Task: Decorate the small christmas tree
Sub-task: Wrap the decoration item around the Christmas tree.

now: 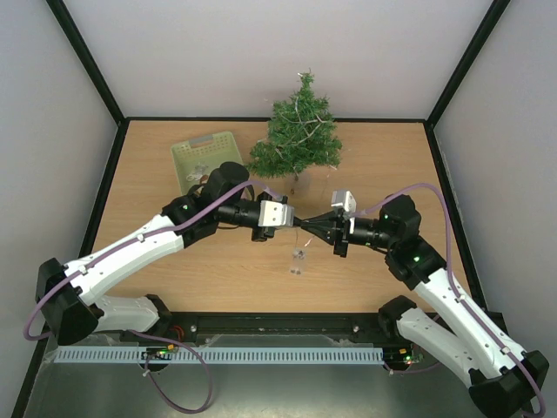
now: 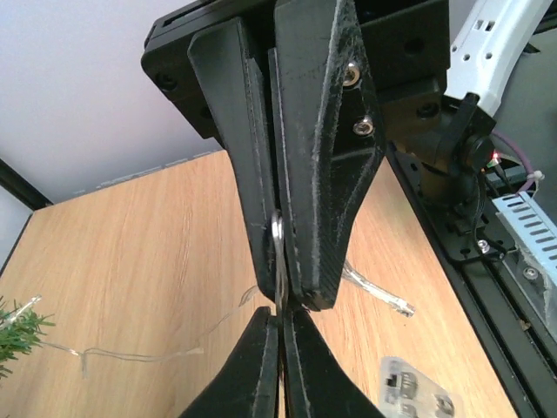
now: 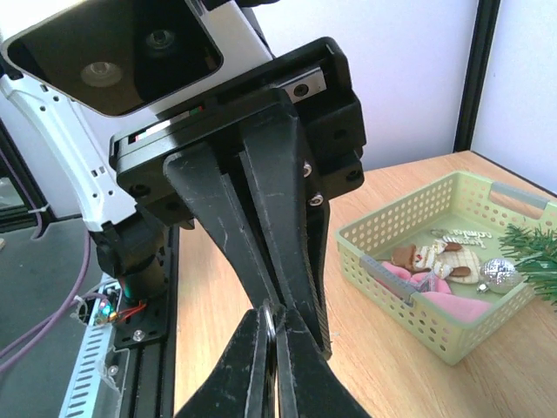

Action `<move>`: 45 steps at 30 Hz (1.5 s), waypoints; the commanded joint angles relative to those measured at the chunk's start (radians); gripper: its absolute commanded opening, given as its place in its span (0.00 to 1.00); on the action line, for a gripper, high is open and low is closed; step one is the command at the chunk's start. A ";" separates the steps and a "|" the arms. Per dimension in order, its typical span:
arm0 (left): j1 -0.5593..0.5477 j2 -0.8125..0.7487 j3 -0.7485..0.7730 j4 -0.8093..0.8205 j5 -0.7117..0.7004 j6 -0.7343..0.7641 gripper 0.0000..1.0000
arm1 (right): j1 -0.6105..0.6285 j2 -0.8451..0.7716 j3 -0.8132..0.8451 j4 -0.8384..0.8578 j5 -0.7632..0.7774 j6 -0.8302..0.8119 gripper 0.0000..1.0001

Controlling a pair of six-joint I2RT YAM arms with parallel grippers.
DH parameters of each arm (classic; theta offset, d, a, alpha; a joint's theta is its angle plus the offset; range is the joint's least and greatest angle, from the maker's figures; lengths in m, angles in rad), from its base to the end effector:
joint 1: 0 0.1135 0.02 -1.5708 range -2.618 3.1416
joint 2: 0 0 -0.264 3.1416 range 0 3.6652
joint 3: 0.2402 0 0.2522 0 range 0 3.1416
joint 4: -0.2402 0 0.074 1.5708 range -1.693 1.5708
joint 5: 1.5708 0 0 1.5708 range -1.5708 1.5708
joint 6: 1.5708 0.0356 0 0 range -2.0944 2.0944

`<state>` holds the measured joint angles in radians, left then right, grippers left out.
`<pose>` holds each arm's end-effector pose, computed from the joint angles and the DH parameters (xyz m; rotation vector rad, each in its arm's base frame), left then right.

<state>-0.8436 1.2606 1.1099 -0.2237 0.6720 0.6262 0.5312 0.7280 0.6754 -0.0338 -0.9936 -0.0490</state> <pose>0.1732 -0.2279 0.3502 1.5989 1.0991 -0.7949 0.1261 0.1087 0.3281 -1.1983 1.2824 1.1715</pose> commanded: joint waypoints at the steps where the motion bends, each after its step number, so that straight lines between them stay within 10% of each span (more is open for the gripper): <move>1: -0.005 -0.026 -0.002 0.056 0.003 -0.004 0.02 | 0.010 -0.022 0.001 0.063 -0.027 0.016 0.02; 15: -0.005 -0.187 -0.187 0.190 -0.180 -0.162 0.02 | 0.009 -0.034 -0.041 0.216 0.604 0.701 0.36; 24: -0.009 -0.267 -0.253 0.224 -0.120 -0.250 0.02 | -0.012 0.008 -0.074 0.099 0.993 0.660 0.38; 33: -0.023 -0.300 -0.294 0.250 -0.114 -0.290 0.02 | -0.242 0.263 -0.247 0.469 0.668 0.817 0.40; 45: -0.033 -0.304 -0.321 0.242 -0.119 -0.297 0.03 | -0.253 0.682 -0.237 1.002 0.443 1.068 0.41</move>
<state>-0.8688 0.9665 0.7990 -0.0051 0.5415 0.3317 0.2810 1.3334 0.4179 0.6998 -0.4480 0.9012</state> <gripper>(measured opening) 0.027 0.408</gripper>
